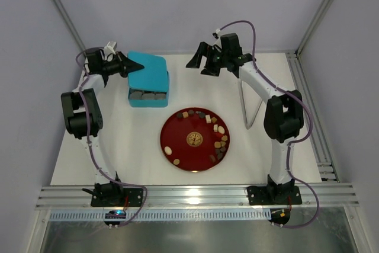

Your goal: Pack the chocolate

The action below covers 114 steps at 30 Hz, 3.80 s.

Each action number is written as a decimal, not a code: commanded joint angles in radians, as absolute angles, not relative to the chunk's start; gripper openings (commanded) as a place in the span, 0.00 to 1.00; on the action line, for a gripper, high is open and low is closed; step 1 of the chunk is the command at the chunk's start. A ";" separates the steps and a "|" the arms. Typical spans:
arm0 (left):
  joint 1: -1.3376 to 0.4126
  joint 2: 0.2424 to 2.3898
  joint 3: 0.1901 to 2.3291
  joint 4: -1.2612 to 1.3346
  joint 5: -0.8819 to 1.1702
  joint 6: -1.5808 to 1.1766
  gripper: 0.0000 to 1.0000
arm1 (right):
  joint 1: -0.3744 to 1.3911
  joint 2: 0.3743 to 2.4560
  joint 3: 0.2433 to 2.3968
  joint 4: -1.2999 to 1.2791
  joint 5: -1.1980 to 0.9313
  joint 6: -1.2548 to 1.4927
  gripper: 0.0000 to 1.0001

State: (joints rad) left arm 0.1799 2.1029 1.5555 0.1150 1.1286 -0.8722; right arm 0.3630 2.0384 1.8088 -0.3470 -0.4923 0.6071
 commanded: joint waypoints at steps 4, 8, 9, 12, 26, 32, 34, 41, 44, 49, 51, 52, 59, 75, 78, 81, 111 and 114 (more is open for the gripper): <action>0.232 2.171 1.579 0.392 1.258 -1.087 0.06 | 0.406 2.063 1.891 -0.281 -0.492 0.586 1.00; 0.249 2.218 1.589 0.503 1.276 -1.198 0.07 | 0.425 2.111 1.942 -0.295 -0.489 0.584 1.00; 0.250 2.227 1.595 0.508 1.282 -1.213 0.08 | 0.428 2.120 1.950 -0.296 -0.488 0.586 1.00; 0.249 2.255 1.611 0.517 1.292 -1.226 0.09 | 0.437 2.148 1.971 -0.299 -0.480 0.588 1.00; 0.252 2.350 1.551 0.709 1.307 -1.361 0.15 | 0.477 2.289 2.143 -0.354 -0.469 0.577 0.99; 0.255 2.387 1.543 0.718 1.308 -1.362 0.17 | 0.495 2.319 2.158 -0.341 -0.466 0.572 0.99; 0.255 2.391 1.545 0.722 1.312 -1.365 0.18 | 0.503 2.330 2.175 -0.347 -0.462 0.566 0.99; 0.261 2.414 1.537 0.730 1.313 -1.382 0.22 | 0.523 2.376 2.220 -0.370 -0.449 0.560 0.99; 0.265 2.416 1.534 0.730 1.313 -1.390 0.25 | 0.528 2.388 2.230 -0.377 -0.446 0.558 0.99; 0.264 2.415 1.528 0.719 1.304 -1.399 0.27 | 0.534 2.396 2.232 -0.382 -0.445 0.558 0.99; 0.265 2.413 1.520 0.707 1.299 -1.399 0.27 | 0.535 2.396 2.233 -0.382 -0.443 0.560 0.98; 0.265 2.408 1.519 0.701 1.295 -1.396 0.27 | 0.538 2.396 2.233 -0.382 -0.442 0.558 0.98; 0.275 2.399 1.503 0.589 1.281 -1.322 0.32 | 0.551 2.398 2.233 -0.385 -0.440 0.555 0.98; 0.275 2.359 1.506 0.470 1.269 -1.221 0.49 | 0.558 2.387 2.209 -0.385 -0.430 0.540 0.98; 0.276 2.341 1.506 0.422 1.266 -1.184 0.49 | 0.558 2.390 2.207 -0.385 -0.428 0.540 0.98; 0.279 2.324 1.531 0.264 1.250 -1.059 0.50 | 0.558 2.390 2.206 -0.384 -0.426 0.540 0.98; 0.302 2.249 1.661 -0.320 1.121 -0.644 0.50 | 0.571 2.385 2.168 -0.385 -0.417 0.528 0.98; 0.314 2.238 1.666 -0.354 1.106 -0.623 0.50 | 0.571 2.385 2.168 -0.387 -0.414 0.528 0.98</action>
State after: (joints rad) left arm 0.2890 2.2894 1.6417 -0.2554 1.1656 -0.6926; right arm 0.5617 2.3985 2.1651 -0.3973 -0.4282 0.5499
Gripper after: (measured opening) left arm 0.493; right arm 0.977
